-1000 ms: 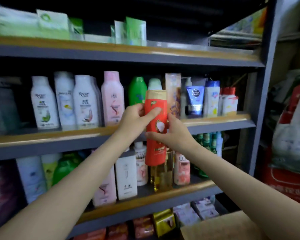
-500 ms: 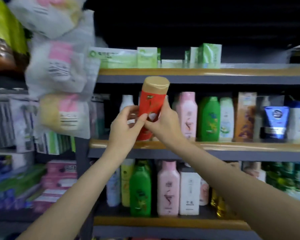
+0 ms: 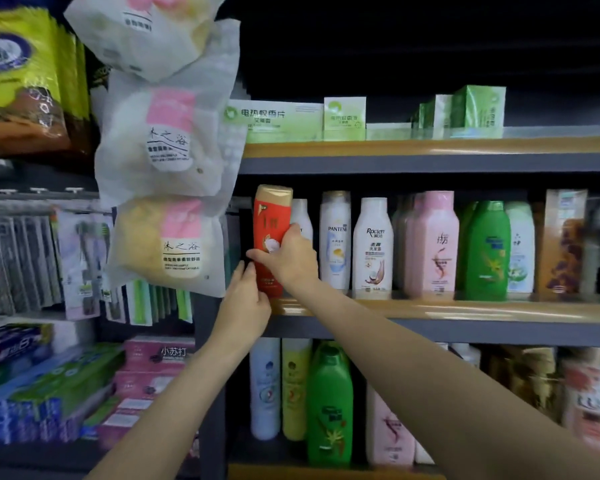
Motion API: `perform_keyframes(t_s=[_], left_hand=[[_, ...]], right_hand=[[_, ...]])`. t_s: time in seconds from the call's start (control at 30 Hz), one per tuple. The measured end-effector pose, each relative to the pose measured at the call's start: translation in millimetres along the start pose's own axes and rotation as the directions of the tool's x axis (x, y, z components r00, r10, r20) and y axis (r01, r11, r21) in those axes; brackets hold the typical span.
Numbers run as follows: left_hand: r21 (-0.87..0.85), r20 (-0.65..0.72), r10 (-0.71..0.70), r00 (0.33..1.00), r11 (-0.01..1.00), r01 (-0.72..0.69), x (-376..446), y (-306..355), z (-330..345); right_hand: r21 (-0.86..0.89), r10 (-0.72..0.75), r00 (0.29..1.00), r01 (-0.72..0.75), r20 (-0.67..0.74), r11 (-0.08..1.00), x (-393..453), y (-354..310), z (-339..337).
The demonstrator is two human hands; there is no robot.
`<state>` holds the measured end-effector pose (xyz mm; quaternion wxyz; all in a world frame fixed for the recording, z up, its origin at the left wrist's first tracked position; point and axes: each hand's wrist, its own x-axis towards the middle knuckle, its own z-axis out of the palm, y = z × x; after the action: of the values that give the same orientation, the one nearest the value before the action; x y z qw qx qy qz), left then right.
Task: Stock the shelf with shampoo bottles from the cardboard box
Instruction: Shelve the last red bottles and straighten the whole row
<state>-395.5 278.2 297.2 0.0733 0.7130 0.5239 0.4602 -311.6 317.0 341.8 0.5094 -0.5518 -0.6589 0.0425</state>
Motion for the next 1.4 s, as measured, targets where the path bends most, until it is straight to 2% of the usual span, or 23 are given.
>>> perform_keyframes(t_s=[0.07, 0.17, 0.3, 0.43, 0.53, 0.67, 0.97, 1.1, 1.2, 1.3, 1.4], left_hand=[[0.025, 0.013, -0.013, 1.000, 1.000, 0.012, 2.3, -4.1, 1.7], [0.096, 0.034, -0.033, 0.999, 0.995, 0.030, 2.7, -6.1, 3.7], [0.224, 0.100, -0.017, 0.995, 0.975, -0.005, 3.3, -7.4, 6.0], [0.368, 0.151, -0.057, 0.987, 0.930, -0.003, 5.0, 0.0, 3.1], [0.436, 0.146, -0.071, 0.987, 0.900, 0.000, 7.6, 2.7, 2.1], [0.450, 0.158, -0.087, 0.984, 0.893, 0.007, 8.4, 2.5, 4.0], [0.405, 0.078, 0.018, 0.997, 0.913, -0.049, 6.6, -9.3, 3.0], [0.404, 0.052, 0.074, 0.996, 0.910, -0.089, 5.6, -16.2, 3.3], [0.354, -0.051, 0.123, 0.991, 0.930, -0.097, 2.9, -17.6, 3.8], [0.263, -0.184, 0.205, 0.961, 0.953, -0.153, -5.5, -3.2, 11.2], [0.188, -0.227, 0.305, 0.925, 0.945, -0.266, -17.0, 28.9, 35.4]], right_hand=[[0.005, 0.032, 0.999, -0.032, 0.033, 0.999, 8.8, -3.5, 6.7], [0.025, 0.069, 0.985, -0.074, 0.157, 0.997, 18.6, -7.8, 2.6], [0.005, 0.159, 0.922, -0.171, 0.352, 0.985, 20.3, 0.8, -3.7], [0.099, 0.229, 0.878, -0.295, 0.421, 0.950, 20.3, 7.2, -2.3], [0.123, 0.239, 0.871, -0.319, 0.430, 0.940, 22.7, 6.9, 1.2], [0.070, 0.223, 0.890, -0.272, 0.399, 0.960, 26.3, 9.2, 13.6], [0.018, 0.238, 0.891, -0.265, 0.388, 0.964, 39.5, 13.9, 21.7], [-0.121, 0.230, 0.896, -0.199, 0.381, 0.973, 41.8, 11.5, 22.5], [-0.232, 0.174, 0.924, -0.097, 0.340, 0.968, 35.5, 7.5, 10.5], [-0.210, -0.004, 0.952, 0.071, 0.305, 0.975, 18.1, 4.3, -16.8], [-0.207, -0.189, 0.952, 0.240, 0.240, 0.948, -12.5, 16.0, -63.2]])
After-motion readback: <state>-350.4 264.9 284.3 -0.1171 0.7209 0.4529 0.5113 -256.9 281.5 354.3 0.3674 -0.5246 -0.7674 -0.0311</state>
